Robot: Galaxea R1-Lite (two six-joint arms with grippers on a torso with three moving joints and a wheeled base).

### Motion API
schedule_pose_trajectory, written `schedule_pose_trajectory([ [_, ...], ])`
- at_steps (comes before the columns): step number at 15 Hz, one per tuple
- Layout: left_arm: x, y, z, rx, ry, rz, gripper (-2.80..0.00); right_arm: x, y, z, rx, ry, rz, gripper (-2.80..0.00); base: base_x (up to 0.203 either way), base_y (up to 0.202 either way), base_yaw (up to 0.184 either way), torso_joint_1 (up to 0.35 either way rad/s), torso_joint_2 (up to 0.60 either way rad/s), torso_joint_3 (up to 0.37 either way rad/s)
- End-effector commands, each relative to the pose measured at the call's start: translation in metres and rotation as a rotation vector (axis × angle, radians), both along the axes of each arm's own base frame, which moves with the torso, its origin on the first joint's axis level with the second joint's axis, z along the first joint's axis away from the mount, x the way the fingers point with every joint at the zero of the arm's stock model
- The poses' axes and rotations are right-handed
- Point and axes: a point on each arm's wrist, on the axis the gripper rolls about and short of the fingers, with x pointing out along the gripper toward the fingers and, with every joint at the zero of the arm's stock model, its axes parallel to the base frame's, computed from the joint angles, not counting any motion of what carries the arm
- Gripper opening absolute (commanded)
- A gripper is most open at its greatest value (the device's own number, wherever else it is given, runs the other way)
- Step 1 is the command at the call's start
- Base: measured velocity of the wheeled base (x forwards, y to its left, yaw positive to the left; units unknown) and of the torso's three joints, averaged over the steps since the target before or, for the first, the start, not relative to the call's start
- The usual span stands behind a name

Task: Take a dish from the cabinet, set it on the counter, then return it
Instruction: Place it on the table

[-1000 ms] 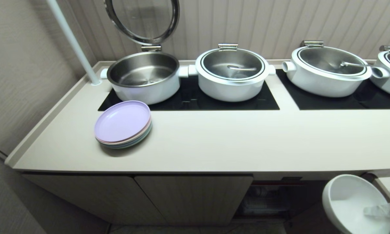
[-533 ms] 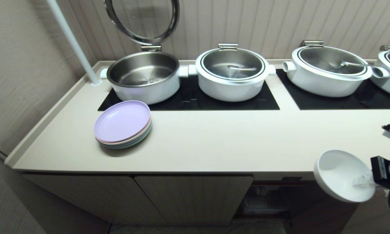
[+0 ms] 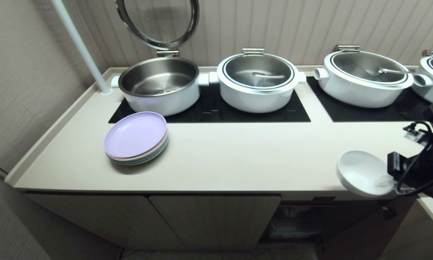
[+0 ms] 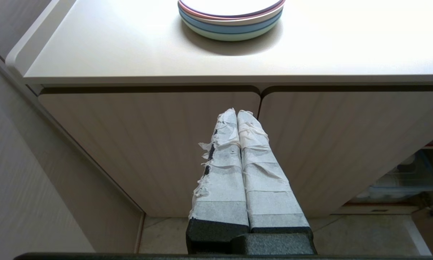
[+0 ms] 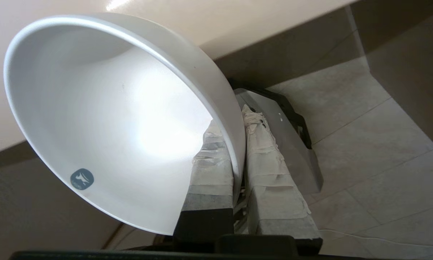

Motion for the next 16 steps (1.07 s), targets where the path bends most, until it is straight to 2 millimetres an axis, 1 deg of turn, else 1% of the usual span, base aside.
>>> schedule_pose_trajectory([
  [1, 0.000, 0.000, 0.000, -0.001, -0.001, 0.000, -2.80, 0.022, 0.009, -0.003, 0.031, 0.021, -0.001, -2.80, 0.000, 0.000, 0.000, 0.000, 0.00, 0.000],
  [4, 0.000, 0.000, 0.000, -0.001, -0.001, 0.000, -2.80, 0.042, 0.024, -0.002, 0.067, 0.023, -0.006, -2.80, 0.000, 0.000, 0.000, 0.000, 0.00, 0.000],
  [6, 0.000, 0.000, 0.000, -0.001, -0.001, 0.000, -2.80, 0.053, 0.031, 0.002, 0.094, 0.031, -0.028, -2.80, 0.000, 0.000, 0.000, 0.000, 0.00, 0.000],
  [8, 0.000, 0.000, 0.000, -0.001, -0.001, 0.000, -2.80, 0.063, 0.035, 0.003, 0.106, 0.046, -0.032, -2.80, 0.000, 0.000, 0.000, 0.000, 0.00, 0.000],
  [11, 0.000, 0.000, 0.000, -0.001, -0.001, 0.000, -2.80, 0.082, 0.036, 0.003, 0.106, 0.041, -0.046, -2.80, 0.000, 0.000, 0.000, 0.000, 0.00, 0.000],
  [16, 0.000, 0.000, 0.000, -0.001, -0.001, 0.000, -2.80, 0.097, 0.035, -0.002, 0.097, 0.060, -0.054, -2.80, 0.000, 0.000, 0.000, 0.000, 0.00, 0.000],
])
